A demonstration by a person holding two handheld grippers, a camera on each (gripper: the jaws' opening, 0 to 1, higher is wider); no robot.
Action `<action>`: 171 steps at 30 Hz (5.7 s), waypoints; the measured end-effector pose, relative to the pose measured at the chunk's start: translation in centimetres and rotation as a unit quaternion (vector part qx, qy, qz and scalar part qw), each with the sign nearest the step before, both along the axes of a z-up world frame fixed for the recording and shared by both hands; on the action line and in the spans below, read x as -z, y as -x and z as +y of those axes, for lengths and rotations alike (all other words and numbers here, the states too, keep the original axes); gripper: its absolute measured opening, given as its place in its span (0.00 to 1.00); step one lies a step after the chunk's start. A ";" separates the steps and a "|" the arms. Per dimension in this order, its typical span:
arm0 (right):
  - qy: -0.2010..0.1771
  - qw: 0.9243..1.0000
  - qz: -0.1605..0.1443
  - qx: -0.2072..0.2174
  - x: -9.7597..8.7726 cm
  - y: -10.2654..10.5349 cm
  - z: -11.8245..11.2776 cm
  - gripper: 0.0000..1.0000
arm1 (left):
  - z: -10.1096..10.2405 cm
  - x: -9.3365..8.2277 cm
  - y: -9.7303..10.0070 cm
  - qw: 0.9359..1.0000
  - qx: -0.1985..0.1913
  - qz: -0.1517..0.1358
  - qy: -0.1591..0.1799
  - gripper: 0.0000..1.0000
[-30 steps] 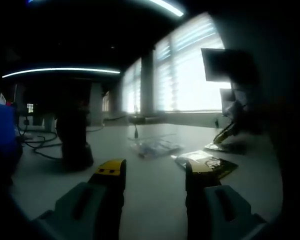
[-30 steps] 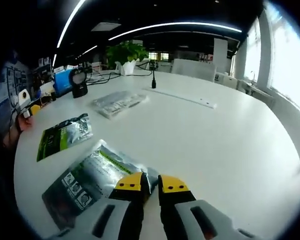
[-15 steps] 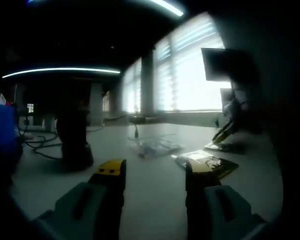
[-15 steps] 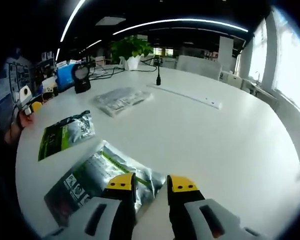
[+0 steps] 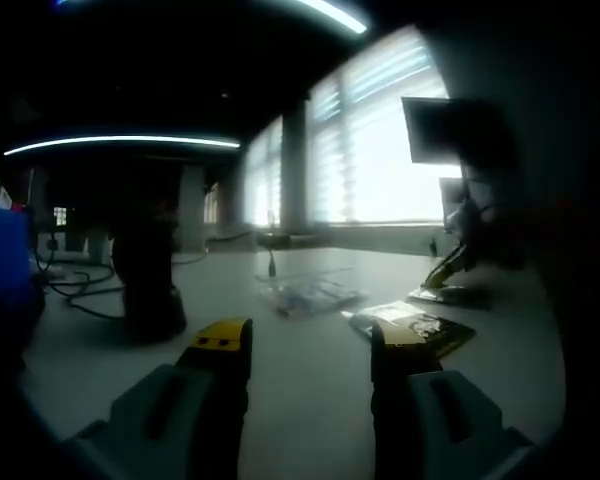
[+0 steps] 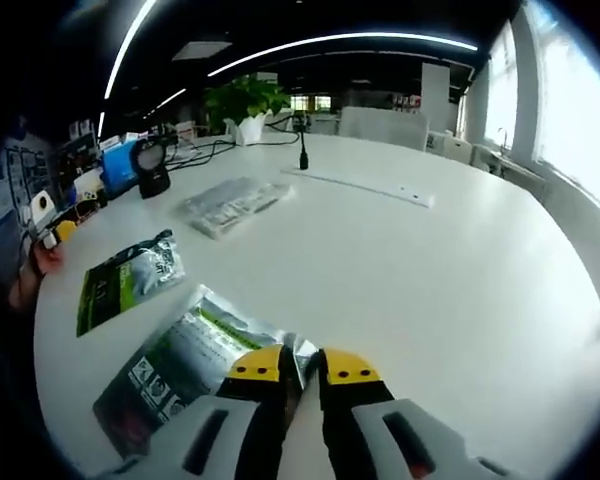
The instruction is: Clip sheet goods on table flip sheet goods clip sheet goods scan sheet goods put sheet goods back to table
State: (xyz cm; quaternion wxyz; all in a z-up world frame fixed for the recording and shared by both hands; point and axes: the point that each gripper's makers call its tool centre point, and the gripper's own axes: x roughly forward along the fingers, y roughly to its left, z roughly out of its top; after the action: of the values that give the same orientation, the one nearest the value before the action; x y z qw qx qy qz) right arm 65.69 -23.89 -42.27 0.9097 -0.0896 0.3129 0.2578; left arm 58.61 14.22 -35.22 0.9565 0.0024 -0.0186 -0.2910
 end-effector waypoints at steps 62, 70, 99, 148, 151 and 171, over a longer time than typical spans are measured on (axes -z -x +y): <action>-0.255 0.955 -0.137 0.065 -16.4 3.9 2.8 0.00 | 0.1 0.1 -0.2 1.000 0.001 0.000 -0.003 0.40; -0.267 0.946 -0.164 0.077 -18.4 3.3 3.1 0.00 | 0.0 0.1 -0.1 1.000 0.003 0.000 -0.001 0.40; -0.312 0.917 -0.241 0.059 -22.3 0.1 8.9 0.00 | -0.4 -0.2 0.5 1.000 0.009 -0.004 0.002 0.39; -0.374 0.871 -0.285 0.143 -23.1 -10.4 17.2 0.00 | -0.2 -0.7 0.7 1.000 0.012 -0.007 0.018 0.39; -0.385 0.867 -0.280 0.146 -23.0 -11.1 17.6 0.00 | -0.3 -0.7 0.7 1.000 0.012 -0.007 0.016 0.39; -0.394 0.859 -0.298 0.137 -23.5 -12.4 23.5 0.00 | -0.4 -0.7 0.7 1.000 0.014 -0.007 0.016 0.39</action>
State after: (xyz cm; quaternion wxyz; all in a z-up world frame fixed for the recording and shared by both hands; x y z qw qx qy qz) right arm 78.07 -0.37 -18.81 0.9450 0.2475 -0.0912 0.1937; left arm 57.94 13.80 -34.57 0.9520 -0.0109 -0.0295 -0.3044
